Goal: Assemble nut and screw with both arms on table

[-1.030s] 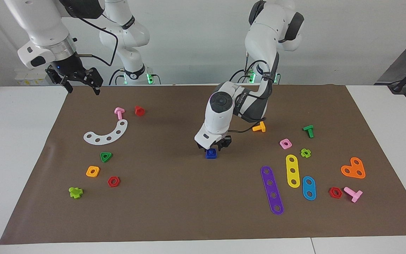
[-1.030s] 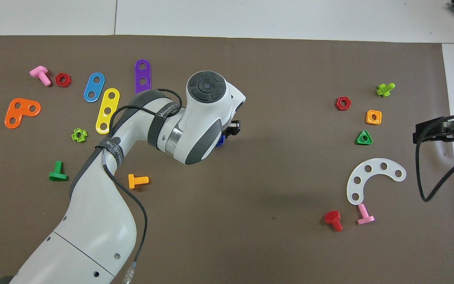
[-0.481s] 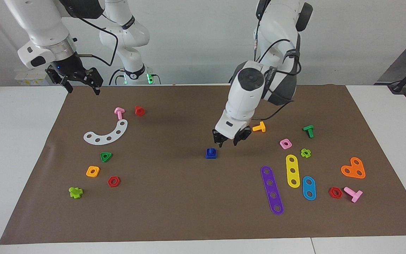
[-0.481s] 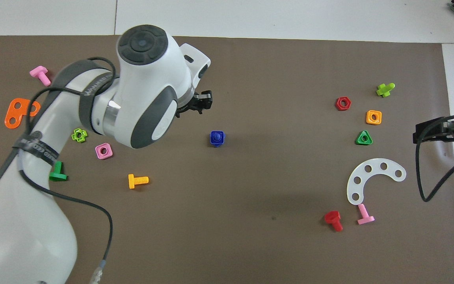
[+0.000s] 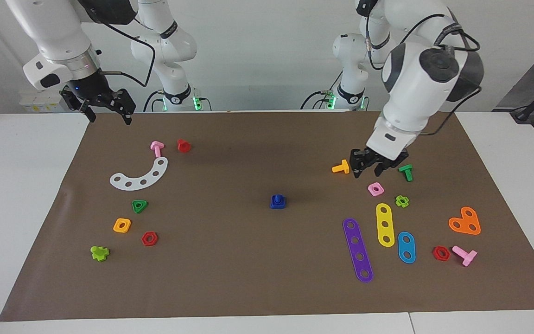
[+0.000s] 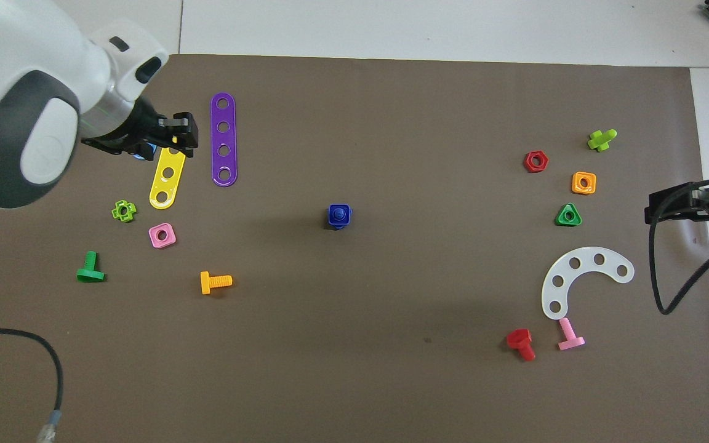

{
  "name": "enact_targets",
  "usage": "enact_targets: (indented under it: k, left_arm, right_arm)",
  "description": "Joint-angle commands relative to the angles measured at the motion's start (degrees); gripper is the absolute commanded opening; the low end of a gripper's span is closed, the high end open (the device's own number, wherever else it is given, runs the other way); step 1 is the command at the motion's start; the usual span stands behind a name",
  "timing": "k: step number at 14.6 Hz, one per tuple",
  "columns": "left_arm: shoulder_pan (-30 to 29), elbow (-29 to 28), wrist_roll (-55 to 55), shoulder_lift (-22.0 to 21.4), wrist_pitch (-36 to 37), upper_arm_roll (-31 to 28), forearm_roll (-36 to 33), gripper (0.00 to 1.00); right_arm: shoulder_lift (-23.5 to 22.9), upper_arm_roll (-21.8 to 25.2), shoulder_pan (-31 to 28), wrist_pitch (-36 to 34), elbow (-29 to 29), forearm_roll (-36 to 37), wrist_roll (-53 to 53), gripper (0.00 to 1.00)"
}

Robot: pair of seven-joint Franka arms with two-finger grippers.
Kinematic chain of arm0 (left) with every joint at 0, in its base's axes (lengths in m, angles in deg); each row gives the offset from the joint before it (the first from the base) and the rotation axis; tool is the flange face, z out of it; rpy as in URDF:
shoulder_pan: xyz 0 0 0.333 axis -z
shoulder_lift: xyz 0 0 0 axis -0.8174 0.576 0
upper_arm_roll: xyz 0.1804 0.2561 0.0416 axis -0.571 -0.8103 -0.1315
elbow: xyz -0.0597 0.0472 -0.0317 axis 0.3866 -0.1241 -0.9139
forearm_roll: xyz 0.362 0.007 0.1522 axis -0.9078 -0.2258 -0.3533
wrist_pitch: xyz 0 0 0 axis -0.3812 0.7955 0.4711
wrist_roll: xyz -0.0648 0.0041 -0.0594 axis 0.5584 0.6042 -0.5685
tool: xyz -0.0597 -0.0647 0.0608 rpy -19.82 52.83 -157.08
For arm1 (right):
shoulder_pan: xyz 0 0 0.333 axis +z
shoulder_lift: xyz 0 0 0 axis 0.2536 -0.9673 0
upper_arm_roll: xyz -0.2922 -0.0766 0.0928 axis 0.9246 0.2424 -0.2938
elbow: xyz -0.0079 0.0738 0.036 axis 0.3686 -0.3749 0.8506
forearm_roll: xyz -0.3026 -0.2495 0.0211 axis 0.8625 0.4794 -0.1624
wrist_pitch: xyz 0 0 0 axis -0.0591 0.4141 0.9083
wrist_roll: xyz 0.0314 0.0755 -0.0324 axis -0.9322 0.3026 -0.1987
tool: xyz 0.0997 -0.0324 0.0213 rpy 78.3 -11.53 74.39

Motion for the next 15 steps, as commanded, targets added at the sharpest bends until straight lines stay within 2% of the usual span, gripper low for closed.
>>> enact_targets:
  k: [1,2,3,4,6,15]
  left_arm:
    - [-5.53,-3.52,-8.0,-4.62,2.07,0.53,0.68,0.63]
    - [-7.2,-4.92,-10.29,-6.19,2.34,0.53,0.68,0.65]
    - [-8.7,-6.41,-12.14,-7.69,2.34,0.53,0.68,0.78]
    - [-9.58,-7.64,-12.59,-8.92,2.26,0.53,0.68,0.97]
    - [-10.03,-8.27,-12.59,-10.77,2.78,0.36,0.59,1.0]
    - [-10.38,-8.18,-12.59,-14.12,6.12,0.01,-0.98,1.0]
  right_arm:
    - [0.93,-0.41,-0.56,-0.64,-0.52,-0.52,1.3,1.0]
    - [0.93,-0.41,-0.56,-0.64,-0.52,-0.52,1.3,1.0]
    - [0.93,-0.41,-0.56,-0.64,-0.52,-0.43,1.3,1.0]
    - [0.93,-0.41,-0.56,-0.64,-0.52,-0.43,1.3,1.0]
    - [0.93,-0.41,-0.56,-0.64,-0.52,-0.43,1.3,1.0]
    - [0.93,-0.41,-0.56,-0.64,-0.52,-0.43,1.3,1.0]
